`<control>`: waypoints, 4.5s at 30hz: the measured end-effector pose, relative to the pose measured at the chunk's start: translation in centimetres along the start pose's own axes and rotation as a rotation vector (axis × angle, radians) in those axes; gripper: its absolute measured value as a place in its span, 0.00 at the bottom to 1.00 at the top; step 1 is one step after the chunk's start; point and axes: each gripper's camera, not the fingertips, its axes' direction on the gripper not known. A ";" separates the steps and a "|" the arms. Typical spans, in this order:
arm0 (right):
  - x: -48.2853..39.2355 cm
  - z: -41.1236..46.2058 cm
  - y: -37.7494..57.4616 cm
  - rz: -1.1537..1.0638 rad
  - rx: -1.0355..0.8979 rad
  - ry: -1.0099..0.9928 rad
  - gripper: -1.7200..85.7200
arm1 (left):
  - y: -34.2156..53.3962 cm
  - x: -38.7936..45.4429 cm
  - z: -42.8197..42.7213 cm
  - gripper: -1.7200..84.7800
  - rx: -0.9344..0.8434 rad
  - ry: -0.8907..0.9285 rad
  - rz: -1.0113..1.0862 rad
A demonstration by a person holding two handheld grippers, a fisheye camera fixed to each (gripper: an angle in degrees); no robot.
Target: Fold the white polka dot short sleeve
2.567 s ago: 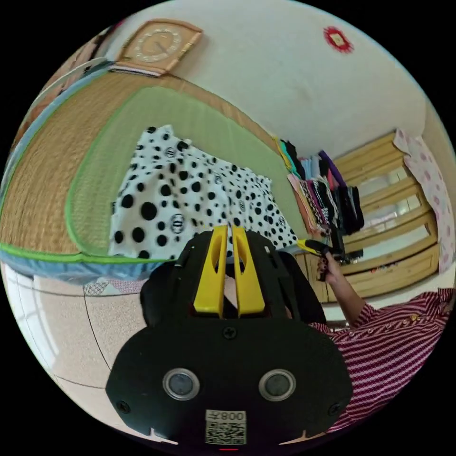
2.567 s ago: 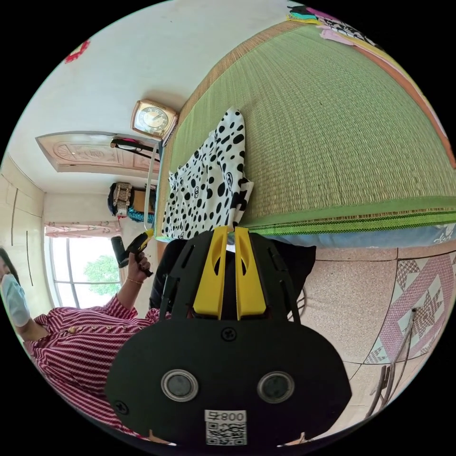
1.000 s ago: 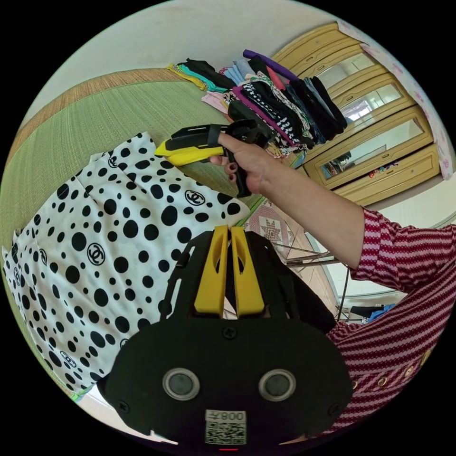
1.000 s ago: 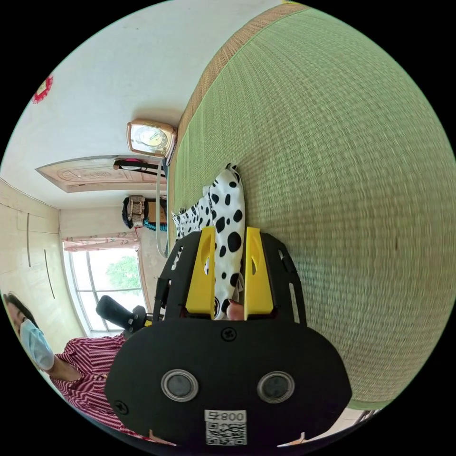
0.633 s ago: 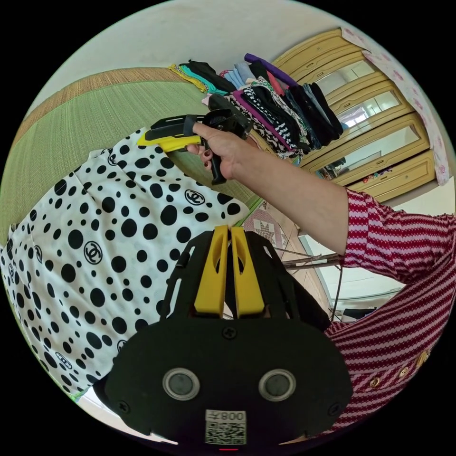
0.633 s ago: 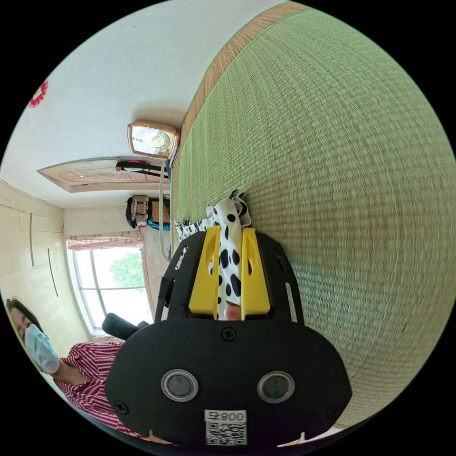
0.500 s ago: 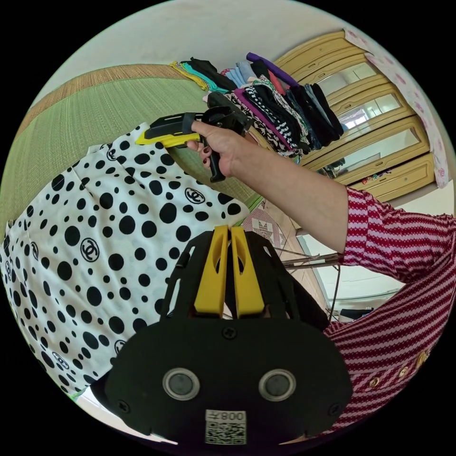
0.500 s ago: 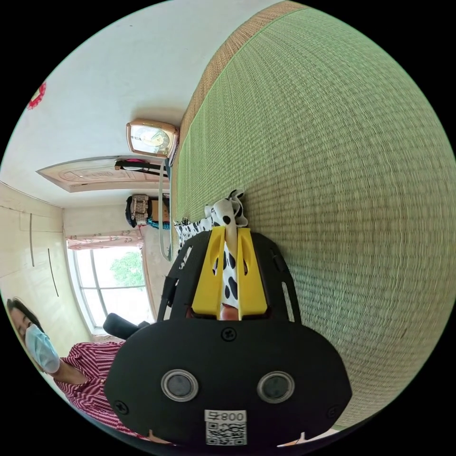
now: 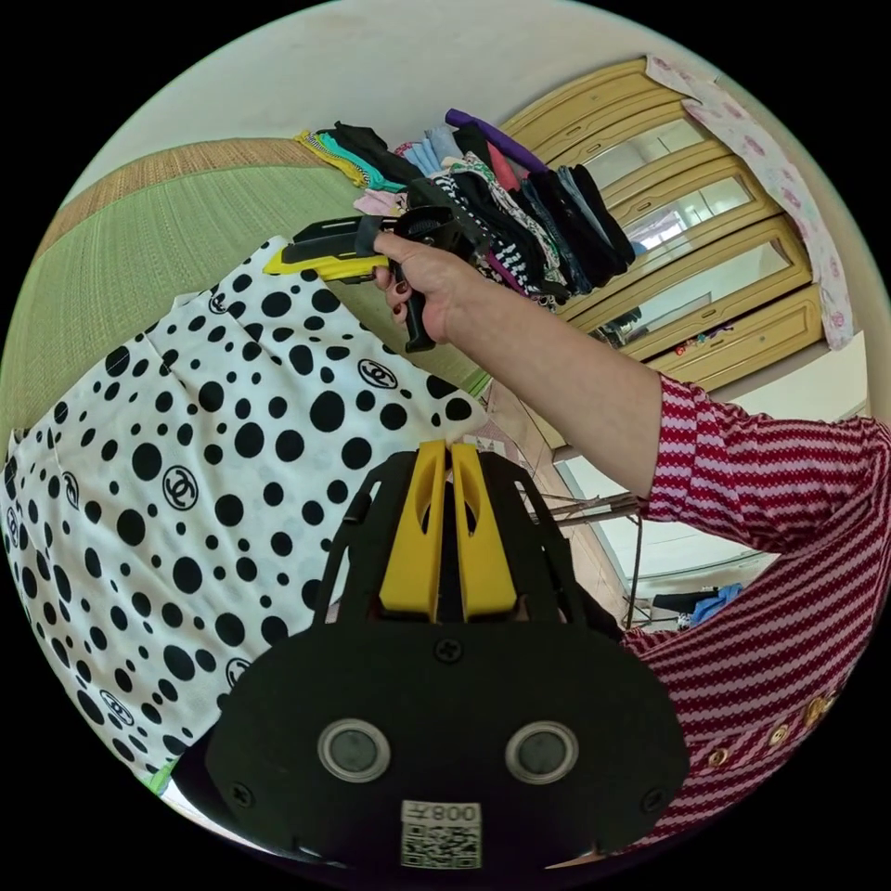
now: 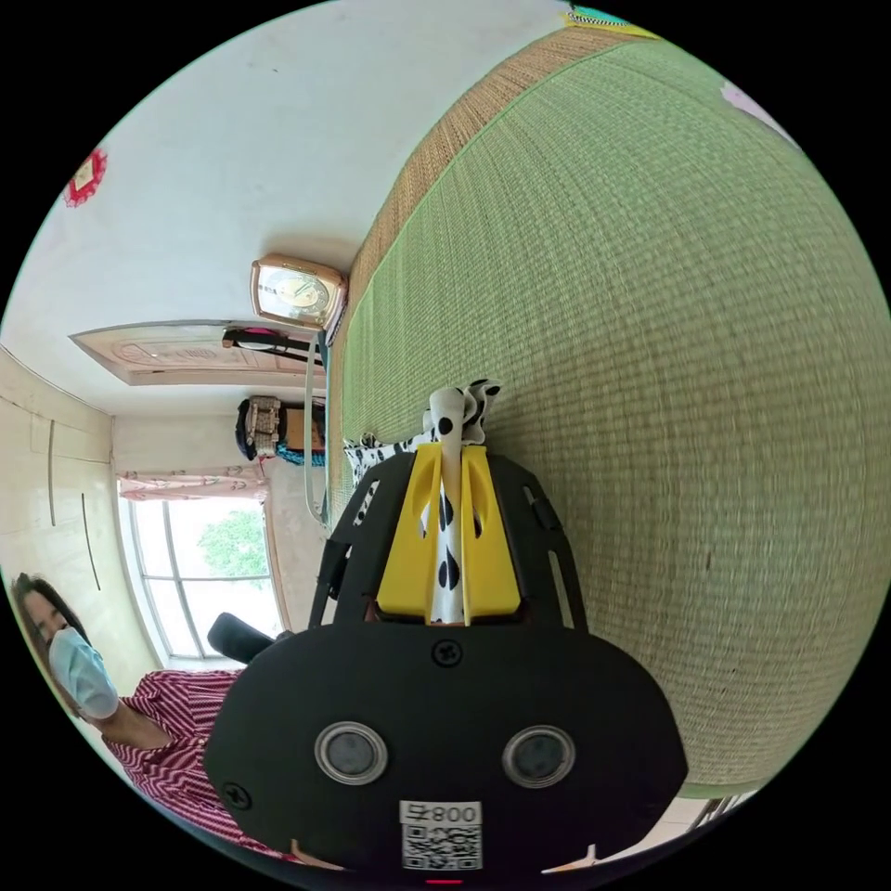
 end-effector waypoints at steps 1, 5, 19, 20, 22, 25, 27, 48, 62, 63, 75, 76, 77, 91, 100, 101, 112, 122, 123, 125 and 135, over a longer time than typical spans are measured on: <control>-0.3 -0.2 0.2 0.000 0.006 -0.001 0.05 | 0.4 0.0 -0.7 0.03 0.006 0.003 0.003; -1.7 -0.4 0.9 -0.001 0.024 -0.020 0.05 | 2.1 -0.1 -3.9 0.03 0.039 0.017 -0.005; -15.4 3.7 2.5 -0.132 0.070 -0.086 0.06 | 13.7 -2.7 -21.0 0.03 0.282 0.031 -0.126; -16.1 4.1 2.5 -0.139 0.070 -0.085 0.06 | 15.2 -3.4 -22.6 0.03 0.312 0.032 -0.155; -19.0 6.0 2.7 -0.165 0.069 -0.077 0.06 | 17.5 -4.4 -24.8 0.03 0.353 0.031 -0.203; -22.1 9.1 2.8 -0.182 0.054 -0.066 0.06 | 21.6 -6.3 -28.3 0.03 0.417 0.023 -0.293; -23.7 11.1 2.8 -0.187 0.044 -0.069 0.06 | 24.1 -7.6 -30.2 0.03 0.449 0.015 -0.349; -35.3 32.5 -1.2 -0.168 -0.164 0.132 0.06 | 39.8 -20.0 -43.1 0.03 0.647 0.147 -0.726; -37.2 36.9 -3.4 -0.132 -0.200 0.074 0.08 | 44.9 -23.9 -48.2 0.03 0.699 0.221 -0.858; -37.6 37.0 -3.5 -0.139 -0.199 0.059 0.07 | 45.0 -23.9 -48.4 0.03 0.701 0.217 -0.859; -39.0 35.3 -1.6 -0.211 -0.222 0.078 0.04 | 42.2 -20.5 -51.7 0.03 0.579 0.048 -0.590; -38.7 35.9 -1.2 -0.206 -0.250 0.080 0.04 | 41.4 -20.5 -51.4 0.03 0.537 0.012 -0.576; -38.6 36.3 -0.9 -0.205 -0.266 0.081 0.03 | 40.8 -20.6 -51.3 0.02 0.501 -0.041 -0.574; -40.3 43.8 -0.2 -0.234 -0.441 0.120 0.02 | 42.0 -19.9 -52.5 0.02 0.588 -0.091 -0.593; -42.8 40.2 -3.0 -0.281 -0.344 0.119 0.02 | 42.5 -23.5 -49.9 0.02 0.488 -0.108 -0.720; -42.8 39.9 -3.6 -0.277 -0.332 0.118 0.02 | 42.5 -23.5 -49.8 0.02 0.478 -0.113 -0.716; -41.6 41.6 -9.0 -0.200 -0.336 0.190 0.02 | 42.5 -23.5 -49.2 0.02 0.441 -0.099 -0.706; -42.1 37.5 1.4 -0.312 -0.449 0.071 0.02 | 46.2 -22.4 -50.1 0.05 0.551 -0.106 -0.745; -41.7 37.7 3.5 -0.310 -0.488 0.063 0.02 | 46.4 -22.4 -50.1 0.06 0.557 -0.101 -0.749; -41.3 37.8 6.4 -0.308 -0.523 0.051 0.02 | 46.8 -22.5 -50.0 0.08 0.573 -0.096 -0.749; -39.6 35.2 12.7 -0.292 -0.567 0.167 0.02 | 45.1 -23.0 -47.5 0.09 0.497 -0.120 -0.738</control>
